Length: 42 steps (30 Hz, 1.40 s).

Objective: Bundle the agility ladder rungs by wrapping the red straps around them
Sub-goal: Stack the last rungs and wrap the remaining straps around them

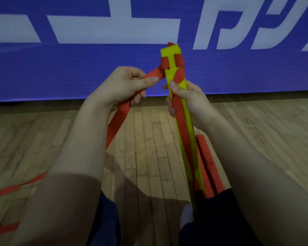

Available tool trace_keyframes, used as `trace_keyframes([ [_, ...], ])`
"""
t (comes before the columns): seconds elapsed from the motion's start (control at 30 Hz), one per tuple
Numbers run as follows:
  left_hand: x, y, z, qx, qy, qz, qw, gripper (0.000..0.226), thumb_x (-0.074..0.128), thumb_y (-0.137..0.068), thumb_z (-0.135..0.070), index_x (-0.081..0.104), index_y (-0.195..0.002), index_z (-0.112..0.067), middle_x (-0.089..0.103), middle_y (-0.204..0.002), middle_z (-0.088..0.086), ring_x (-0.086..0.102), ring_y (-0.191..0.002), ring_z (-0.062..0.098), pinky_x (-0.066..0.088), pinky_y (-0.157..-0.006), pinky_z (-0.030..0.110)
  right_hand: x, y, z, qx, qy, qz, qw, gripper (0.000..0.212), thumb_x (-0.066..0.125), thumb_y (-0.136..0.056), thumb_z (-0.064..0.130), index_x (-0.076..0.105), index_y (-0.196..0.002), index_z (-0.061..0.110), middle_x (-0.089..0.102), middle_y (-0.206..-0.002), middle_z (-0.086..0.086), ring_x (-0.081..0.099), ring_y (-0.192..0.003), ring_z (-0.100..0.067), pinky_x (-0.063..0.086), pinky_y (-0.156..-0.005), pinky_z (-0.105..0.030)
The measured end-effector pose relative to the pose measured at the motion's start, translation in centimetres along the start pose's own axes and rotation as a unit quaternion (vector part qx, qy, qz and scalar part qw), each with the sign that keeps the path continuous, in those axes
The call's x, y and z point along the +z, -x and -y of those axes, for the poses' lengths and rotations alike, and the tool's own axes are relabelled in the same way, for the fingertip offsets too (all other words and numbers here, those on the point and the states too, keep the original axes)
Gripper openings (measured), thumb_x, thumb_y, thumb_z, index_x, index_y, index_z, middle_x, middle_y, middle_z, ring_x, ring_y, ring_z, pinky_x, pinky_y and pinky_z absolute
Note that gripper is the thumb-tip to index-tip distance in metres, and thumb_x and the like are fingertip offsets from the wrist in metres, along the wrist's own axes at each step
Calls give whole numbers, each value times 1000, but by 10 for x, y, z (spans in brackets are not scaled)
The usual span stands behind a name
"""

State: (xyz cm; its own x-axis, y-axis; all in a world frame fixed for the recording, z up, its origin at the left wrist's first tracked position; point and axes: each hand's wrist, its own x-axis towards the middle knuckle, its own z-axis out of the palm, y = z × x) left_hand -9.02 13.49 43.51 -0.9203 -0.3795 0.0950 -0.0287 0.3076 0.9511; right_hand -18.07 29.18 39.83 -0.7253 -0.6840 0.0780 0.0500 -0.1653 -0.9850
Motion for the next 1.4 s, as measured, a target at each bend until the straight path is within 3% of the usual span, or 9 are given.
trace_keyframes([
  [0.17,-4,-1,0,-8,23,70,997,10,66,-87,-12,57,-89,-8,71,-63,9,65,-51,14,52,-51,20,-9,-1,1,-7,19,-32,999,18,54,-97,21,53,-101,3,48,-61,-16,44,-48,-23,34,-49,-30],
  [0.5,10,1,2,-19,72,101,992,28,46,-100,-25,61,-90,-4,74,-84,17,72,-77,25,58,-75,34,-10,-2,1,-54,135,-73,987,14,52,-100,22,48,-94,10,48,-63,-17,46,-47,-23,39,-46,-28],
  [0.7,26,1,-5,37,-24,100,994,21,45,-101,-20,53,-88,-6,68,-57,4,63,-47,12,51,-47,22,-4,-5,-11,-130,322,-155,925,16,49,-100,25,47,-99,9,50,-70,5,51,-66,-17,36,-61,-28],
  [0.87,28,2,-10,43,-45,108,992,26,45,-101,-13,59,-80,-4,65,-55,-1,56,-45,6,45,-46,16,4,-4,-18,-136,431,-157,878,17,43,-101,22,41,-107,6,57,-87,-13,58,-82,-38,42,-65,-39],
  [1.0,46,1,-15,38,-40,13,998,33,46,-92,-6,56,-60,-4,54,-43,-2,42,-38,4,33,-41,14,10,-6,-24,-119,502,-184,837,26,40,-100,17,38,-124,7,59,-101,-17,59,-90,-38,43,-66,-39],
  [1.13,65,-6,-10,22,-6,-179,984,47,70,-81,-34,48,-51,-6,35,-44,3,30,-43,14,23,-45,26,21,-9,-29,-102,541,-206,809,44,38,-101,16,26,-143,11,54,-109,-17,58,-98,-38,41,-71,-41],
  [1.23,69,-11,0,10,-4,-220,975,57,78,-74,-38,35,-45,-16,29,-46,-1,28,-49,17,21,-51,29,25,-10,-34,-87,578,-210,784,50,37,-99,12,22,-147,12,53,-113,-17,57,-101,-38,38,-72,-40],
  [1.3,67,-15,3,13,-15,-233,972,54,77,-77,-34,36,-46,-17,34,-47,2,32,-51,18,23,-52,30,25,-10,-37,-97,568,-203,792,52,40,-98,13,23,-147,10,52,-114,-18,56,-101,-38,34,-71,-37],
  [1.4,58,-21,5,37,2,-232,972,47,75,-78,-32,41,-49,-16,43,-55,11,40,-55,17,29,-53,31,22,-8,-31,-167,454,-154,861,47,55,-92,22,43,-135,7,58,-108,-15,57,-98,-31,41,-74,-37],
])
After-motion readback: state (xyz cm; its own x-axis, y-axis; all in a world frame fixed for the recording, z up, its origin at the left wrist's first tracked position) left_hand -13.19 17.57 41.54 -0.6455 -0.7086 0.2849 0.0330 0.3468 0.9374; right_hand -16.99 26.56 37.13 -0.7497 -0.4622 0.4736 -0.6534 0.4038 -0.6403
